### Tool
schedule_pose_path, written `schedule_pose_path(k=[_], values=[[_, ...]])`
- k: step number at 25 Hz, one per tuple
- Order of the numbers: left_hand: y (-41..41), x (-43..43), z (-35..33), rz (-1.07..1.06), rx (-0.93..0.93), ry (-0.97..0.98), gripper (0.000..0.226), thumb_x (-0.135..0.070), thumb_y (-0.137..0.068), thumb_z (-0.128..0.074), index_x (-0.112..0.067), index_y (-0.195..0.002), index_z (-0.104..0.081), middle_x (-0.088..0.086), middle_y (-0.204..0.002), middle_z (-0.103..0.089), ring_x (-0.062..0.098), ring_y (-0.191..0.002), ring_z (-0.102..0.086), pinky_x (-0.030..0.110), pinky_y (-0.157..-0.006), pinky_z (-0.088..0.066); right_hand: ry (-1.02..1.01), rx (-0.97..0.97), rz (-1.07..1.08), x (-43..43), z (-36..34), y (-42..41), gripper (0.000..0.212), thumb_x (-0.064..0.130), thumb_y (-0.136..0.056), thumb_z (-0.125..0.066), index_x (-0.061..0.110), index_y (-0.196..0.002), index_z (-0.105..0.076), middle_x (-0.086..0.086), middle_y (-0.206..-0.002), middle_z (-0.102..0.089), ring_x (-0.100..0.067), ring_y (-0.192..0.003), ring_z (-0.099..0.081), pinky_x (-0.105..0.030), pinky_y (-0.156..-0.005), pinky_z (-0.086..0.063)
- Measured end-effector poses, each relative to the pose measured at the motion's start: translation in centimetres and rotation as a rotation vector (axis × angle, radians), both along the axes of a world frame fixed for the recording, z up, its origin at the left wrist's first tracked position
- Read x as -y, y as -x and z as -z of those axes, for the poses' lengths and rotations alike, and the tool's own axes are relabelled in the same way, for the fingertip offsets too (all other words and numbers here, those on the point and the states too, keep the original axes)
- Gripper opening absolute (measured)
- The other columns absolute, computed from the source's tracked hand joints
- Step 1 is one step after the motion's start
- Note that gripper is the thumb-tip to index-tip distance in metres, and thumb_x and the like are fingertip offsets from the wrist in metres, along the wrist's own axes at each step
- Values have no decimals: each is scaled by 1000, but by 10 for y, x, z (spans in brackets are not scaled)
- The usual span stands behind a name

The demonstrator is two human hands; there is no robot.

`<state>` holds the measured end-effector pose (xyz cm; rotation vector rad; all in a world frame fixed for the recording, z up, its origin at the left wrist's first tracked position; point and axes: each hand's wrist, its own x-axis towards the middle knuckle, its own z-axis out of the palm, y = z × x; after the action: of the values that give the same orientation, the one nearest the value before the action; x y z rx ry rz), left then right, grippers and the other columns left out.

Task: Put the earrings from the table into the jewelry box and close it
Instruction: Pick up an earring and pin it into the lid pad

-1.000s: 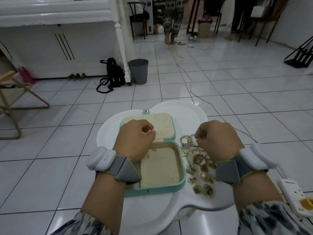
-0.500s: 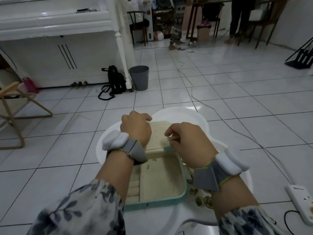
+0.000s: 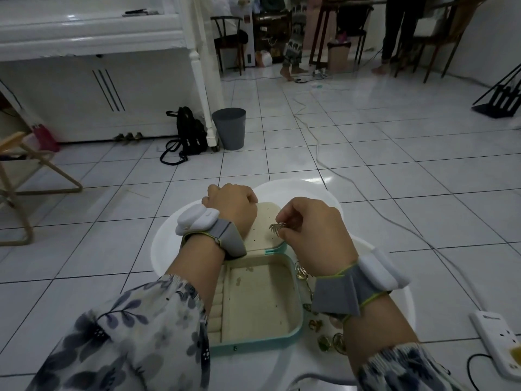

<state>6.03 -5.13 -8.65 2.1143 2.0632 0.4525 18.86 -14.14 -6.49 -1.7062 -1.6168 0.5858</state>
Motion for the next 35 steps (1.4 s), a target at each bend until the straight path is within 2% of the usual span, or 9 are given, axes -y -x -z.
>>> schedule_pose_path(k=[4,8,12,16,19,22,26,35], values=[[2,8,-5,-1,59,-41,32,-18,-86,-43,-35,-100,-66,-1,-109,-60,29,-114,-38,35,-85,-29,1,-56,23,2,-1,-4,13,8,-78,-66,19,-85,-69,2,-85,-71,-16,-82,-65,-31,-78,-53],[4,29,-22,21,150,-142,30,-24,-83,-51,-32,-111,-58,-4,-117,-54,25,-123,-33,37,-99,-25,-19,-150,-8,5,-6,-7,13,7,-78,-67,18,-84,-70,3,-81,-72,-12,-77,-66,-23,-74,-52],[8,58,-35,94,188,-264,43,-23,-72,-62,-29,-112,-48,-15,-102,-35,17,-128,-24,33,-108,-14,-65,-261,-86,8,-6,-8,17,5,-76,-69,21,-79,-69,6,-74,-71,-3,-67,-64,-14,-65,-50],[18,72,-40,162,175,-312,47,-32,-65,-57,-35,-111,-46,-17,-98,-34,12,-116,-27,26,-98,-16,-110,-430,-130,8,-7,-9,19,1,-76,-71,19,-79,-73,2,-75,-74,-9,-73,-69,-21,-71,-55],[22,80,-39,200,203,-348,47,-41,-63,-55,-36,-109,-48,-20,-96,-40,10,-107,-32,24,-94,-16,-161,-490,-151,9,-11,-9,20,-1,-76,-71,19,-79,-73,2,-75,-74,-9,-73,-69,-17,-69,-55],[22,85,-39,195,217,-396,45,-49,-65,-58,-37,-107,-52,-23,-96,-45,7,-101,-33,25,-92,-18,-161,-505,-154,9,-13,-6,19,-1,-73,-73,17,-77,-71,1,-72,-73,-10,-71,-69,-21,-69,-56],[21,84,-39,188,212,-441,37,-50,-68,-57,-36,-102,-55,-22,-93,-50,10,-98,-38,21,-83,-14,-152,-509,-106,10,-15,-3,21,1,-68,-78,13,-75,-63,-2,-71,-72,-14,-68,-68,-24,-66,-57],[24,86,-37,196,236,-457,30,-49,-71,-58,-37,-98,-57,-25,-85,-47,6,-94,-34,20,-82,-12,-85,-505,-13,15,-20,-2,31,8,-64,-82,17,-79,-56,-1,-68,-75,-19,-67,-72,-45,-76,-58]])
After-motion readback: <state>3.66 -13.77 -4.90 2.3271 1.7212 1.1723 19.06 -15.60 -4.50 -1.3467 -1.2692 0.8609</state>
